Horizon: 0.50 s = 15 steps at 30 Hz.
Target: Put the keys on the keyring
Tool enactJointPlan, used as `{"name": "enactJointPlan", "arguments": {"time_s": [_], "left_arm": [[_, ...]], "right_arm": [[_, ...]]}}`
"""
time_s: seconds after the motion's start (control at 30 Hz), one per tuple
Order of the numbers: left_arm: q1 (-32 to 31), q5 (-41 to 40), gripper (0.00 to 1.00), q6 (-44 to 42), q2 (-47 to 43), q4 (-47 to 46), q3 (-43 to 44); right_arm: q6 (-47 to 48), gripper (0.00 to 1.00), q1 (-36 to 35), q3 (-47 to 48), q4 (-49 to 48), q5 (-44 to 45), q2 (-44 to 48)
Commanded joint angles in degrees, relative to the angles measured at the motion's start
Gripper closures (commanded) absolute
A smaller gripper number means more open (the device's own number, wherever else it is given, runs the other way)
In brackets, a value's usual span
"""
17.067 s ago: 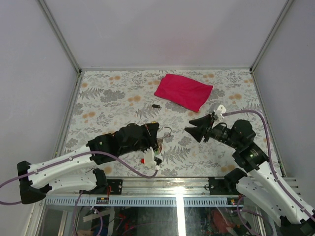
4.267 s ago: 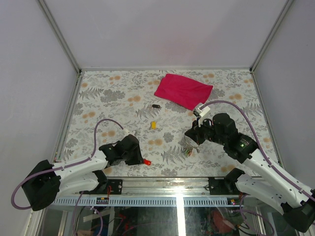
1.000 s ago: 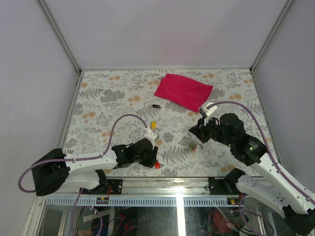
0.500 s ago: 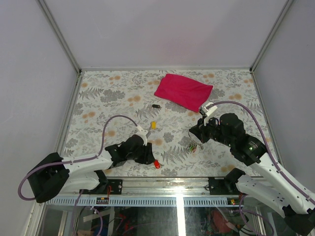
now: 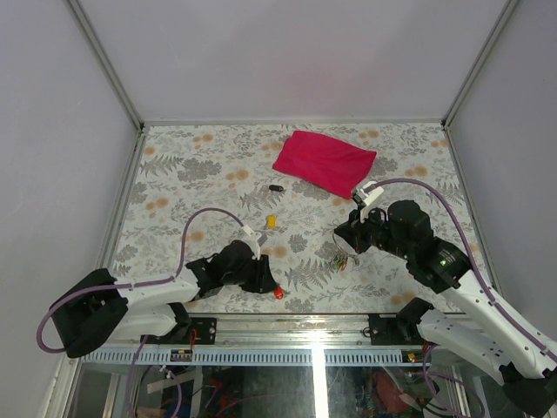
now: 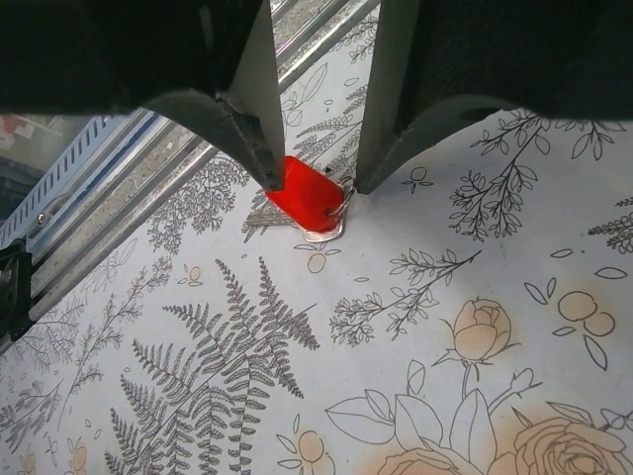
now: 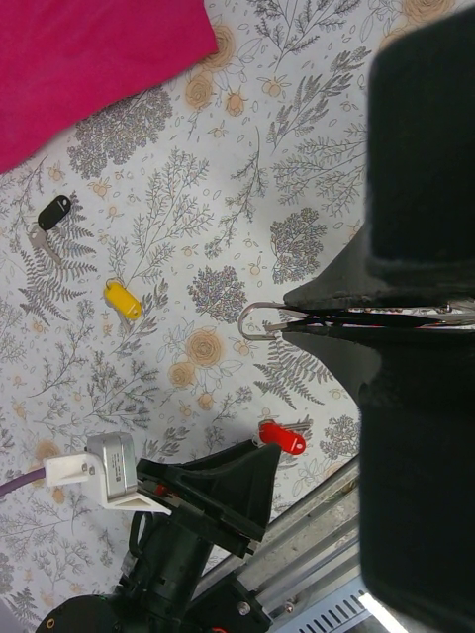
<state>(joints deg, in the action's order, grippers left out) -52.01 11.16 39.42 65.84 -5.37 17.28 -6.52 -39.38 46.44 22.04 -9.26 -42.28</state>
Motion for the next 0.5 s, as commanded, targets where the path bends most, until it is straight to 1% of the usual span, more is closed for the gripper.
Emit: {"name": "enactJointPlan", "arguments": {"time_s": [0.0,0.07,0.23,0.47], "left_arm": [[0.32,0.15,0.65,0.22,1.36,-1.96,-1.02],[0.38,-0.10,0.69,0.14,1.48,-2.01,-1.02],[0.42,-0.71,0.74,0.03,1.16,-1.86,-1.00],[0.42,-2.95,0.85,0.21,-1.79,-2.44,-1.46]], "right_arm": [[-0.51,1.00,-0.26,1.42,-2.81,-0.94,0.29],[-0.51,1.00,-0.26,1.42,-2.66,-0.94,0.42],[-0.51,1.00,-0.26,1.31,-2.84,-0.94,0.30],[-0.59,1.00,-0.26,1.28,-3.04,-1.21,0.07]]}}
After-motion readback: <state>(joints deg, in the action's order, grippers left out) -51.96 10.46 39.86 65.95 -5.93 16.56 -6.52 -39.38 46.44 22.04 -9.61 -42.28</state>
